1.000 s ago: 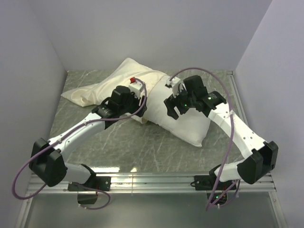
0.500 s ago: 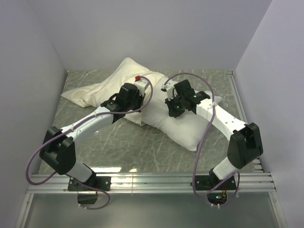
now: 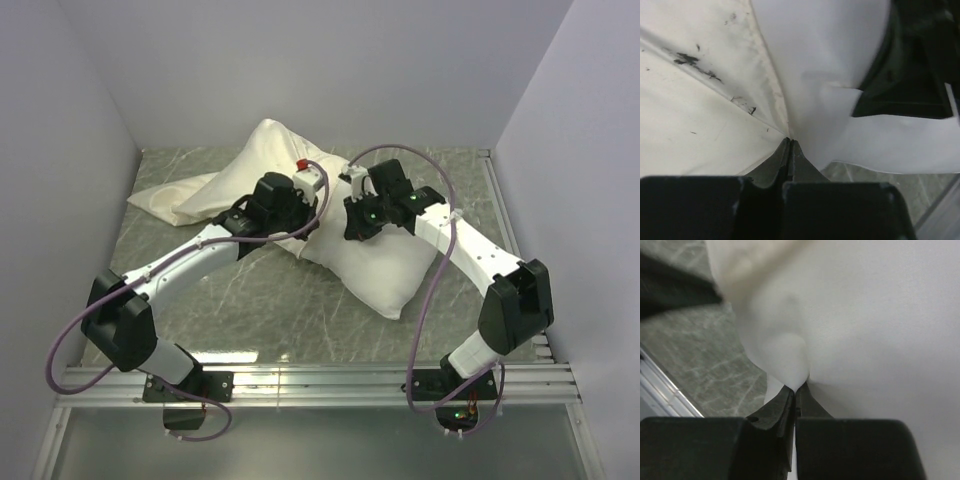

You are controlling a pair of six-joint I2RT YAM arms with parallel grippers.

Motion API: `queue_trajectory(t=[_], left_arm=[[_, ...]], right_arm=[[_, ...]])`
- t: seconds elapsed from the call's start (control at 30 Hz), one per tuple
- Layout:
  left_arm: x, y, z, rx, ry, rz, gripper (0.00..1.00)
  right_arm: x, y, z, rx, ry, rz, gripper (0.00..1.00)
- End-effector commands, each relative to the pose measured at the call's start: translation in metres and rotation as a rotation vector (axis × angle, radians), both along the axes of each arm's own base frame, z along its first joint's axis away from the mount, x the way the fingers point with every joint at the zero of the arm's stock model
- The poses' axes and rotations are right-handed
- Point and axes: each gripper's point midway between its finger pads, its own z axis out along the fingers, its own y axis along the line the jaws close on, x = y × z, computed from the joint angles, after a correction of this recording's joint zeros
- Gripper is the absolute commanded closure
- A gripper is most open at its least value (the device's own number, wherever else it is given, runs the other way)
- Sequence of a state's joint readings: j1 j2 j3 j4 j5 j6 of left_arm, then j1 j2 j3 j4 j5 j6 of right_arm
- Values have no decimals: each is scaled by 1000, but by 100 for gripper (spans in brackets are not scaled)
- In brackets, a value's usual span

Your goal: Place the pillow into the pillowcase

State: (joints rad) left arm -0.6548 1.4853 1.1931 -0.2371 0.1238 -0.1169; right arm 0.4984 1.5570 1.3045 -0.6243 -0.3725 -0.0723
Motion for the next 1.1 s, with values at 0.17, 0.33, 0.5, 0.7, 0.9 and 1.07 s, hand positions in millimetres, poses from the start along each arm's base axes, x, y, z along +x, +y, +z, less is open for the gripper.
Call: queue_trajectory(t=[0.17,0.33,0.5,0.7,0.9,1.07], left_arm=[[-63,-62,88,-276,36,-259,100],[-84,-52,130,-340,-24,-308,100],[-109,-38,110,-316,65,-334,100],[-94,-1,42,-196,136,-194,100],[-77,52,25,-47,-109,-85,46],[-77,93,-6,135,-238,-79,35]], right_arm=[[33,66,132,451,-166,27,100],[36,55,184,609,-229,-26,100],[39,56,130,582,-124,-53,100],[24,58,94,553,-65,-66,100],[28,58,104,579,-47,-91,100],[27,59,107,616,0,-103,100]])
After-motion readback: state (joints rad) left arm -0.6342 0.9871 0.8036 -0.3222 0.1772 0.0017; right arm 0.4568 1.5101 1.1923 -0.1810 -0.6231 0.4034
